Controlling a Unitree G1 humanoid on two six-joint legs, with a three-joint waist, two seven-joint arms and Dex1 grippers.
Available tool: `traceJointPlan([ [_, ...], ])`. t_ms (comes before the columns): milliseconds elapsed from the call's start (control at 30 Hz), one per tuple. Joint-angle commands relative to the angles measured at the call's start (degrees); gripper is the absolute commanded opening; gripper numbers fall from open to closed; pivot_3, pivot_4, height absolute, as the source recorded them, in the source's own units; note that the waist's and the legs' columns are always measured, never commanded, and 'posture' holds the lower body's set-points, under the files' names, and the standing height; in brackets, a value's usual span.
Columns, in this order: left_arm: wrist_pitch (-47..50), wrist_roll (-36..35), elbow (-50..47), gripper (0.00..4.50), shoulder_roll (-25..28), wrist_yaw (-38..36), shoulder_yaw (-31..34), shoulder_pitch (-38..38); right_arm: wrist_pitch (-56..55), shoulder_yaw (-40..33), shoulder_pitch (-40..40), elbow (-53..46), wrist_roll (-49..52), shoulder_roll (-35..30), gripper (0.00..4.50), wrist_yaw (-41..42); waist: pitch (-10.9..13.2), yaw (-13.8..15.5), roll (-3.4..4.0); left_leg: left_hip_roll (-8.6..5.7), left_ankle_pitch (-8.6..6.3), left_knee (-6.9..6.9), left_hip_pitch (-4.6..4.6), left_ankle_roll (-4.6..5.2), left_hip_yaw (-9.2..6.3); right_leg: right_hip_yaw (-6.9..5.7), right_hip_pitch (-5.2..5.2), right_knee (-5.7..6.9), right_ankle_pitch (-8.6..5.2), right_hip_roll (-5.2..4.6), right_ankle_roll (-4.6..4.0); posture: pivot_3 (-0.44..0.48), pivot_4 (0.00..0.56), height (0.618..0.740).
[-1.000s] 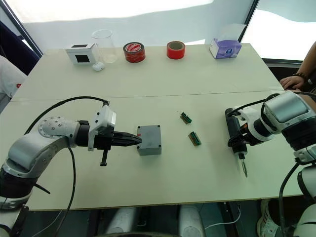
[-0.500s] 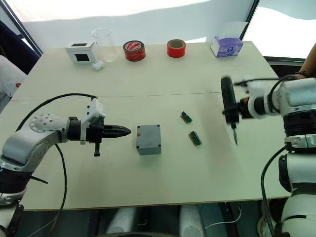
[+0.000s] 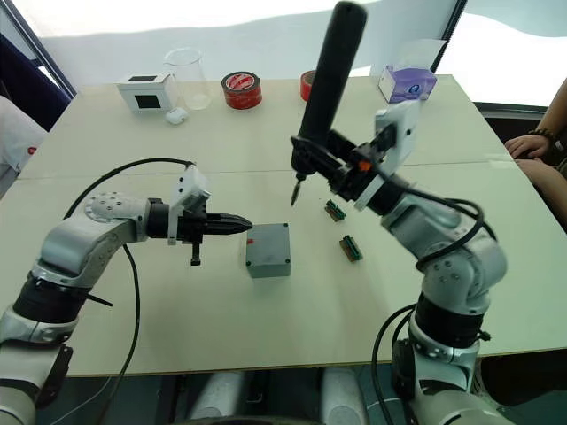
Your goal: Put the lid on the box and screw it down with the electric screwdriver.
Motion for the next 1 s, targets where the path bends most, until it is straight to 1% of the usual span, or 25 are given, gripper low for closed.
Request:
traceJointPlan([
  [33, -2.85, 2.59, 0.22, 0.00, -0.77, -0.64, -1.62, -0.54, -7.42, 3.29, 1.15, -3.64, -2.94, 0.39, 1.83, -0.03, 0.00, -0.05, 0.01, 0.00, 0.00, 0.00, 0.01, 0.00, 0.00, 0.00, 0.00, 0.00, 0.00, 0.00, 0.00, 0.000, 0.150, 0.740],
  [133, -4.24, 5.28, 0.56, 0.00, -1.12, -0.79, -3.83, -0.10, -11.38, 7.06, 3.60, -3.02, -6.17, -0.54, 1.83, 1.07, 0.00, 0.01, 0.01, 0.00, 0.00, -0.01, 0.03, 0.00, 0.00, 0.00, 0.02, -0.01, 0.00, 0.01, 0.00, 0.000, 0.150, 0.740],
  [300, -7.68, 9.39, 2.49, 0.00, -0.58, -1.80, -6.30, 1.12, -15.49, 10.65, 4.42, -0.76, -9.63, -0.70, 1.83, 1.48, 0.00, -0.01, 0.01, 0.01, 0.00, -0.01, 0.05, 0.00, 0.01, 0.02, 0.01, -0.01, 0.00, 0.02, 0.00, 0.000, 0.150, 0.740],
  [533, -8.68, 9.88, 4.05, 0.00, -1.59, -2.13, -5.66, 1.08, -19.69, 13.37, 5.79, 2.57, -12.49, -0.50, 1.83, 2.30, -0.02, 0.12, 0.00, 0.01, 0.00, 0.00, 0.13, 0.01, 0.01, 0.02, 0.08, -0.01, 0.00, 0.02, 0.00, 0.000, 0.150, 0.740],
  [733, -9.44, 10.09, 4.94, 0.00, -1.70, -2.28, -5.30, 1.03, -22.84, 14.96, 7.36, 4.61, -15.28, -1.86, 1.83, 3.86, -0.03, 0.04, 0.01, 0.01, 0.00, 0.00, 0.19, 0.01, 0.01, 0.02, 0.11, -0.01, 0.00, 0.02, 0.00, 0.000, 0.150, 0.740],
  [1000, -9.60, 10.27, 4.95, 0.00, -1.84, -2.27, -5.22, 1.16, -24.63, 15.13, 8.06, 5.84, -16.67, -3.04, 1.83, 4.80, -0.05, 0.10, 0.00, 0.01, -0.11, 0.00, 0.39, 0.20, 0.01, 0.04, 0.30, 0.00, -0.01, 0.02, -0.01, 0.000, 0.150, 0.740],
])
